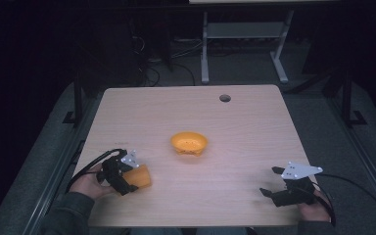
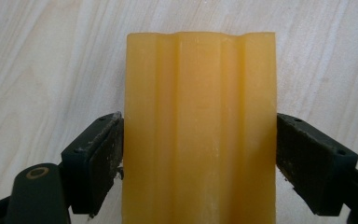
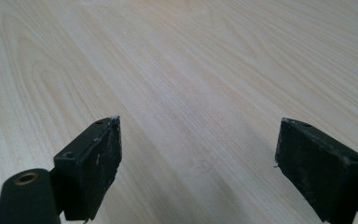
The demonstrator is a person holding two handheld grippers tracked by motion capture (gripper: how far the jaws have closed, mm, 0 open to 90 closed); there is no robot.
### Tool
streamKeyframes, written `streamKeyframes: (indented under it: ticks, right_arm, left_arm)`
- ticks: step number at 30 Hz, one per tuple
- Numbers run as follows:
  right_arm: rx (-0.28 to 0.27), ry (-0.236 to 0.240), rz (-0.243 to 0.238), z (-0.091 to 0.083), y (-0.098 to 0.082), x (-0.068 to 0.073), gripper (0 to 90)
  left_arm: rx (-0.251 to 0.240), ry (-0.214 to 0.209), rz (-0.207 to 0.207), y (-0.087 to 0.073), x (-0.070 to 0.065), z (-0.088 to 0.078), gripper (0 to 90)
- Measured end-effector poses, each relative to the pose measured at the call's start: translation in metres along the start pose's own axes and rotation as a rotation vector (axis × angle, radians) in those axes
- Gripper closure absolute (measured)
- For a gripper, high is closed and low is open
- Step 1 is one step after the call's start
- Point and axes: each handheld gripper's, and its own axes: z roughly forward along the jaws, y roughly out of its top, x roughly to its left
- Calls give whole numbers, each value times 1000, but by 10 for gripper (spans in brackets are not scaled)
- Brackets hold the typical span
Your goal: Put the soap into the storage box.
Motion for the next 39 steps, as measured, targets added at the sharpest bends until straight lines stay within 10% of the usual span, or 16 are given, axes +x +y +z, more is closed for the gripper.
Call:
streamKeyframes:
  ticks: [39]
  right_arm:
    - [-15,-5,-10,-3,0,-1,139]
  left_arm:
    - [-11,-32,16,-1,0,8,209]
